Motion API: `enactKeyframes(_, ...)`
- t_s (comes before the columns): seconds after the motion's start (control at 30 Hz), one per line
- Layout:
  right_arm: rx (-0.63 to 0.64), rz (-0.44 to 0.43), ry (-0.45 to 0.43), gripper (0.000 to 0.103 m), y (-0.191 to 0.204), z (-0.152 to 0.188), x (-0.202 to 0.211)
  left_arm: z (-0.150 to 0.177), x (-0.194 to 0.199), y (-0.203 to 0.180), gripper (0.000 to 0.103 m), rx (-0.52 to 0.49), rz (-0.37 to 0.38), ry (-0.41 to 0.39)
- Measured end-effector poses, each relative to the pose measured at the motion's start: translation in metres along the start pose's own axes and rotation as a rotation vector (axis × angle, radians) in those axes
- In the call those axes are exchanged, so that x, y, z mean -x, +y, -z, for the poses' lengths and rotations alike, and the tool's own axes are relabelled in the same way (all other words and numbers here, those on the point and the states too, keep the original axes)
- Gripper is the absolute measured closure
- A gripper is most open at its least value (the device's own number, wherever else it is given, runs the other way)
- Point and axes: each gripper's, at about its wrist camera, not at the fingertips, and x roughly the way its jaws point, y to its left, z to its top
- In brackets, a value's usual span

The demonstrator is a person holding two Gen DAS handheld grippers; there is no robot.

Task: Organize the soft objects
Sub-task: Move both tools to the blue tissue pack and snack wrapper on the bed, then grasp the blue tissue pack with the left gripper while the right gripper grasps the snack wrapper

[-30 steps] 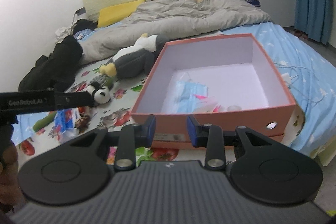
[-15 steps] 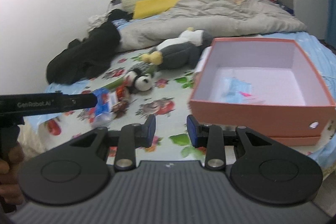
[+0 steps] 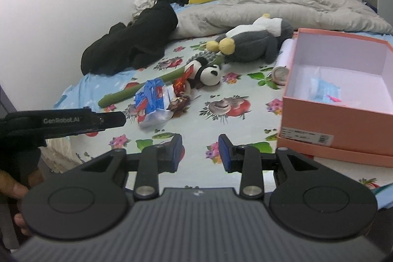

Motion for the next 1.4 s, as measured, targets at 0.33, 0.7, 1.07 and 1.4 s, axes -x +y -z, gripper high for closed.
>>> enactKeyframes(0.33, 0.002, -0.017, 0.064, 0.067, 0.001, -0.023, -0.064, -0.019, -0.057, 0.040, 0.051, 0.081, -0.029, -0.006)
enactKeyframes(0.7, -0.101, -0.078, 0.134, 0.050, -0.004, -0.053, -0.158, -0.036, -0.117, 0.075, 0.051, 0.114, -0.030, -0.054)
enactKeyframes(1.07, -0.265, -0.162, 0.245, 0.050, -0.011, -0.063, -0.244, -0.026, -0.158, 0.096, 0.051, 0.139, -0.016, -0.045)
enactKeyframes(1.4, -0.336, -0.215, 0.314, 0.050, -0.005, -0.066, -0.291, -0.028, -0.176, 0.107, 0.052, 0.183, 0.019, -0.058)
